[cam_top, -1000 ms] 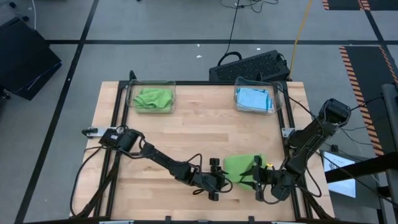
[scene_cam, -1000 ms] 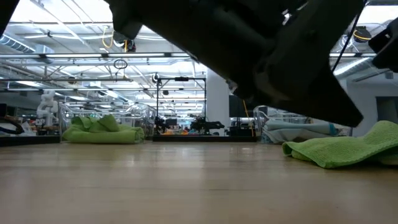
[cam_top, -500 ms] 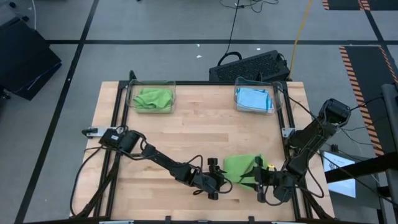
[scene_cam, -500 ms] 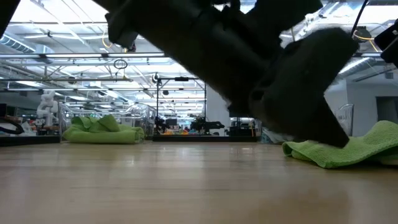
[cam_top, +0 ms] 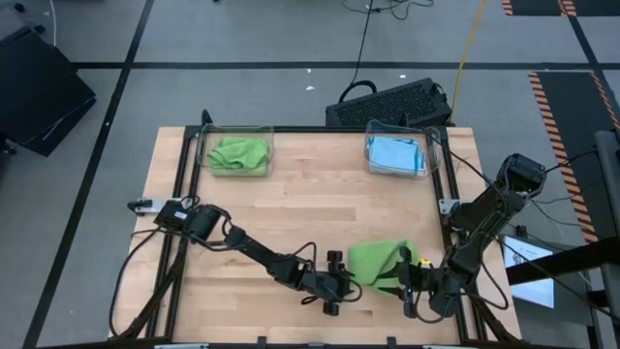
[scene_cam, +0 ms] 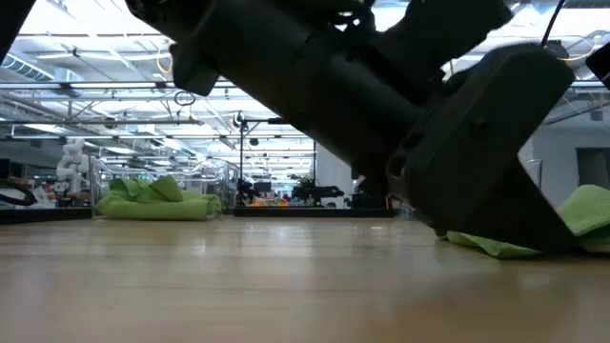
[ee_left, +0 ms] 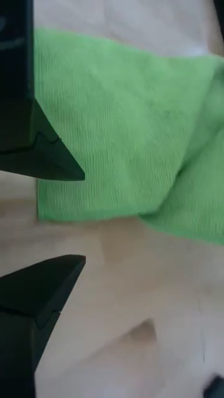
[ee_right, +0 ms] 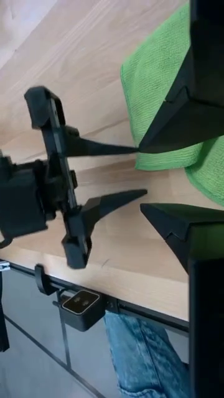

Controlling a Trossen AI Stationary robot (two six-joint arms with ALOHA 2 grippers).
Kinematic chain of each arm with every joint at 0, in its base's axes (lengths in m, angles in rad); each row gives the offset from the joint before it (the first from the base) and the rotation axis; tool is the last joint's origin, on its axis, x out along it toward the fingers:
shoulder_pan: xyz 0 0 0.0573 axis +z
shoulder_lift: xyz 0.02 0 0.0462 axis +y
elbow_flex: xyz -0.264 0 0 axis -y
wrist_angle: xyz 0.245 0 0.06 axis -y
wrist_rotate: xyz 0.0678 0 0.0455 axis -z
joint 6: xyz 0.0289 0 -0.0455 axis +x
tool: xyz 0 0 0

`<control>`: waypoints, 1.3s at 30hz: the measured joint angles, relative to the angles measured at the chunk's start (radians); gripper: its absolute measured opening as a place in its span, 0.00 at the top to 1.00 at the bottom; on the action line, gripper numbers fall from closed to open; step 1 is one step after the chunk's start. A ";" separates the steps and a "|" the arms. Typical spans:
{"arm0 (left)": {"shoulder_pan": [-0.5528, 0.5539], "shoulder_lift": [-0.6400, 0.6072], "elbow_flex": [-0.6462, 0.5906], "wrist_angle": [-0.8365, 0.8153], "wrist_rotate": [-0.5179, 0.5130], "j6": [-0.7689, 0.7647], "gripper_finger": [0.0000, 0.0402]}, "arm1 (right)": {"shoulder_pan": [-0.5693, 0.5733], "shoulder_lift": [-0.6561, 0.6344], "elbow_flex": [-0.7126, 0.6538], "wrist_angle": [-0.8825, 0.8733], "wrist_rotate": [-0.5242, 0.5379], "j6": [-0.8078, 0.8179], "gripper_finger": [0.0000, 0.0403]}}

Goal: Fold microfiber towels
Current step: Fold the green microfiber cloth

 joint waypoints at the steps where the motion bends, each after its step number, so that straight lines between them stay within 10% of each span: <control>1: -0.004 0.000 0.000 0.009 0.000 0.000 0.48 | 0.003 0.000 0.000 -0.001 0.001 0.001 0.67; 18: 0.020 -0.001 0.000 -0.058 -0.005 -0.141 0.49 | 0.016 0.000 0.000 0.000 0.031 0.023 0.67; 28: 0.026 0.055 0.006 -0.058 -0.001 -0.069 0.95 | 0.016 0.000 0.000 0.002 0.031 0.003 0.67; 39: -0.001 -0.018 -0.006 -0.096 -0.110 0.060 0.98 | 0.018 0.005 0.000 0.010 0.032 0.025 0.67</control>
